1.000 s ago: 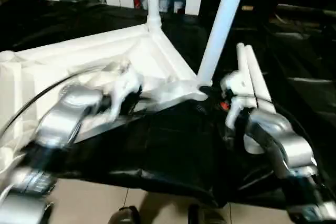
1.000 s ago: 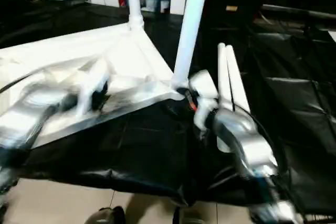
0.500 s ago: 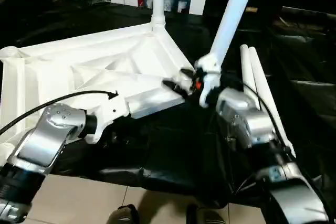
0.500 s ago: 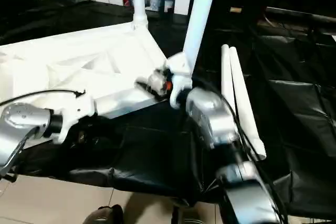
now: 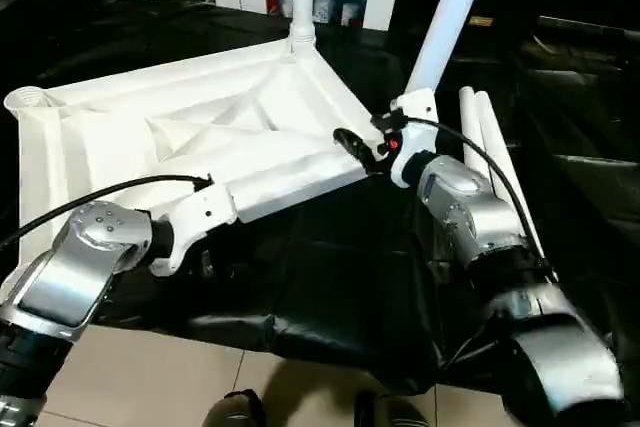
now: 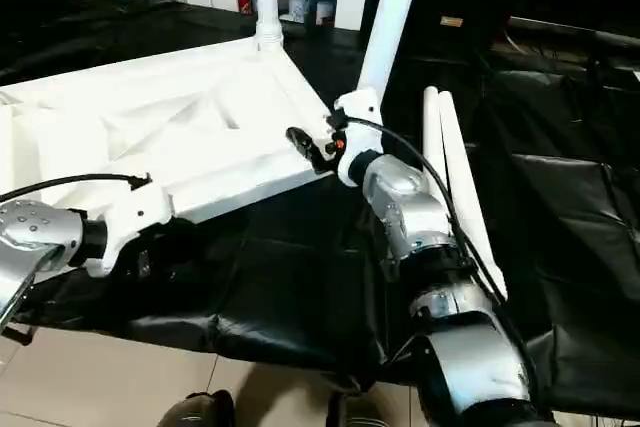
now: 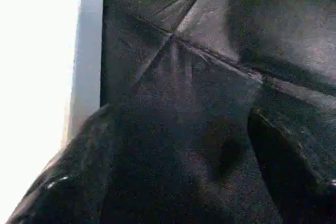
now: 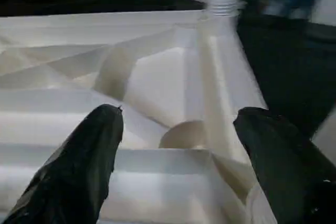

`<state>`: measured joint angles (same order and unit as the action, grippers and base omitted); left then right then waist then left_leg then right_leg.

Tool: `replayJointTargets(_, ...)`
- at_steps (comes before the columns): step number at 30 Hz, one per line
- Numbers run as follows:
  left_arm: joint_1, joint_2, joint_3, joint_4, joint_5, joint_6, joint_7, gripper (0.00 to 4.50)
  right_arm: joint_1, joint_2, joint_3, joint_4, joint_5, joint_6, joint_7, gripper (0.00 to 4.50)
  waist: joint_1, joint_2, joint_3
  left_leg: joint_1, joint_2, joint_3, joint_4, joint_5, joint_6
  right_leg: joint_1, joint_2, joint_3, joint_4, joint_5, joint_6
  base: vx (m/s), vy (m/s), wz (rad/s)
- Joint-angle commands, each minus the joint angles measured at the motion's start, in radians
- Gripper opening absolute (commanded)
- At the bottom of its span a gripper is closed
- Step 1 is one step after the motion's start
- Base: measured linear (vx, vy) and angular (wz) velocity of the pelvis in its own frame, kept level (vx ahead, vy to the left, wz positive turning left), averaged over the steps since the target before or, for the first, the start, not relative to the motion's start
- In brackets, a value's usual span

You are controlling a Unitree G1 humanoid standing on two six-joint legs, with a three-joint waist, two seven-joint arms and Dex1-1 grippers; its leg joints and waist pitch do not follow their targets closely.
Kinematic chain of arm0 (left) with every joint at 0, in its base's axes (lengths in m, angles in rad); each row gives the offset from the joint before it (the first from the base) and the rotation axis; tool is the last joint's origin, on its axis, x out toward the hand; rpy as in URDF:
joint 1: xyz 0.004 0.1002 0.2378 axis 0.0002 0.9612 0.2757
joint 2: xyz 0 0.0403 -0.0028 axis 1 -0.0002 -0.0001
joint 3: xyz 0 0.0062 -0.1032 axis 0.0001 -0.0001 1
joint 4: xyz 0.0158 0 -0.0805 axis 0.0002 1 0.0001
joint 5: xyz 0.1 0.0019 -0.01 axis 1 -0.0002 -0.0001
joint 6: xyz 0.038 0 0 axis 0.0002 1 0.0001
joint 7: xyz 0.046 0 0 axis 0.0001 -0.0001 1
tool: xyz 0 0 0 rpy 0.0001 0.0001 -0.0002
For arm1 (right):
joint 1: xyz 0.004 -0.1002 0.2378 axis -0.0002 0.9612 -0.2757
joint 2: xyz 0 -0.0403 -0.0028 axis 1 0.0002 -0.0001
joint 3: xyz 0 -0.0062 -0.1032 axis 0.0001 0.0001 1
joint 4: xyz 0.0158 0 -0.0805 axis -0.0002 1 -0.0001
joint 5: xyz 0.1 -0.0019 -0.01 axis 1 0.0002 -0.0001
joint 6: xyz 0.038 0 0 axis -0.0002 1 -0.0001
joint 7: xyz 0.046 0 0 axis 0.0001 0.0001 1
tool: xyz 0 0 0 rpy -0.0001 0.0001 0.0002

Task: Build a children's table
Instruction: Rotate leg to tighten

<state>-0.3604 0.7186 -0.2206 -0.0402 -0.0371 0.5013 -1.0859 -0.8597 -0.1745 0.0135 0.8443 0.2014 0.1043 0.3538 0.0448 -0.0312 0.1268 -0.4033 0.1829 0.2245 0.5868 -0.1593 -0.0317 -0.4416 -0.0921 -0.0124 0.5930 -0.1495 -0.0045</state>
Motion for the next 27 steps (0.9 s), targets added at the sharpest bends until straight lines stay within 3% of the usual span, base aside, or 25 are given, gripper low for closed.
replayJointTargets(1,0.004,0.015,0.037,0.017,0.021,-0.003,0.033,4.36,-0.02,-0.093,-0.098,0.078,-0.015,-0.052,-0.095,3.8,-0.003,0.011,-0.073,0.066,0.035,-0.01,-0.068,-0.277,-0.036,0.019,-0.02,0.03,-0.061,-0.274,-0.189,0.0,0.0,0.0)
replayJointTargets(3,0.005,0.018,0.033,0.011,0.019,0.0,0.044,4.44,-0.029,-0.087,-0.099,0.091,-0.003,-0.056,-0.044,3.8,0.0,0.01,-0.072,0.064,0.034,-0.01,-0.068,-0.288,-0.036,0.019,-0.017,0.03,-0.059,-0.275,-0.179,0.0,0.0,0.0)
replayJointTargets(5,0.007,0.019,0.034,0.006,0.02,0.003,0.057,4.44,-0.023,-0.066,-0.09,0.075,0.011,-0.055,0.026,3.8,-0.005,0.002,-0.076,0.038,0.031,-0.02,-0.073,-0.271,-0.024,0.04,-0.022,0.026,-0.052,-0.28,-0.159,0.0,0.0,0.0)
replayJointTargets(6,0.008,0.02,0.034,0.004,0.021,0.002,0.063,4.44,-0.02,-0.058,-0.086,0.07,0.014,-0.056,0.047,3.8,-0.007,0.001,-0.075,0.035,0.032,-0.023,-0.074,-0.264,-0.022,0.04,-0.024,0.025,-0.052,-0.285,-0.155,0.0,0.0,0.0)
replayJointTargets(8,0.01,0.01,0.047,0.006,0.021,0.015,0.083,4.44,-0.01,-0.037,-0.065,0.064,0.009,-0.062,0.1,3.8,-0.017,-0.001,-0.078,0.032,0.033,-0.024,-0.072,-0.248,-0.01,0.042,-0.027,0.025,-0.051,-0.271,-0.165,0.0,0.0,0.0)
replayJointTargets(9,0.012,0.011,0.047,0.006,0.023,0.013,0.085,4.44,-0.008,-0.033,-0.057,0.066,0.002,-0.068,0.1,3.8,-0.023,-0.003,-0.078,0.022,0.032,-0.028,-0.072,-0.225,-0.003,0.05,-0.031,0.023,-0.048,-0.26,-0.173,0.0,0.0,0.0)
replayJointTargets(14,0.053,0.019,0.098,-0.05,-0.03,0.008,0.075,4.44,-0.044,-0.022,-0.068,0.16,0.002,-0.136,0.06,3.8,-0.024,0.0,-0.081,0.031,0.036,-0.02,-0.065,-0.171,0.02,0.045,-0.028,0.023,-0.04,-0.182,-0.226,0.0,0.0,0.0)
replayJointTargets(16,0.071,0.01,0.152,-0.097,-0.094,0.003,0.061,4.44,-0.037,-0.017,-0.072,0.148,0.004,-0.139,0.092,3.8,-0.024,0.0,-0.08,0.031,0.035,-0.017,-0.064,-0.168,0.028,0.046,-0.023,0.023,-0.037,-0.155,-0.237,0.0,0.0,0.0)
replayJointTargets(18,0.074,-0.008,0.271,-0.167,-0.22,0.04,0.046,4.44,-0.001,-0.012,-0.071,0.086,0.01,-0.135,0.168,3.8,-0.022,0.001,-0.082,0.033,0.037,-0.017,-0.063,-0.15,0.034,0.047,-0.021,0.022,-0.033,-0.112,-0.25,0.0,0.0,0.0)
replayJointTargets(19,0.069,-0.009,0.294,-0.175,-0.242,0.048,0.044,4.44,0.008,-0.012,-0.069,0.072,0.009,-0.133,0.185,3.8,-0.021,-0.001,-0.08,0.031,0.036,-0.016,-0.062,-0.141,0.04,0.05,-0.02,0.023,-0.029,-0.084,-0.258,0.0,0.0,0.0)
replayJointTargets(22,0.034,-0.017,0.36,-0.166,-0.278,0.066,0.066,4.44,0.034,-0.013,-0.059,0.025,0.011,-0.124,0.216,3.8,-0.019,-0.005,-0.078,0.035,0.036,-0.014,-0.062,-0.154,0.042,0.047,-0.017,0.023,-0.032,-0.108,-0.253,0.0,0.0,0.0)
replayJointTargets(24,-0.025,-0.003,0.42,-0.072,-0.231,0.047,0.144,4.44,0.078,-0.014,-0.029,-0.056,0.02,-0.093,0.25,3.8,-0.015,0.0,-0.076,0.04,0.036,-0.015,-0.064,-0.195,0.022,0.044,-0.018,0.024,-0.038,-0.175,-0.23,0.0,0.0,0.0)
replayJointTargets(26,-0.038,0.005,0.434,-0.042,-0.213,0.033,0.169,4.44,0.087,-0.015,-0.017,-0.07,0.019,-0.092,0.258,3.8,-0.015,-0.002,-0.074,0.04,0.036,-0.018,-0.067,-0.217,0.006,0.042,-0.019,0.024,-0.042,-0.212,-0.21,0.0,0.0,0.0)
replayJointTargets(27,-0.054,0.026,0.452,0.021,-0.164,0.038,0.233,4.44,0.116,-0.026,0.016,-0.113,0.002,-0.068,0.263,3.8,-0.015,-0.002,-0.074,0.04,0.037,-0.02,-0.069,-0.229,-0.003,0.042,-0.021,0.024,-0.045,-0.238,-0.2,0.0,0.0,0.0)
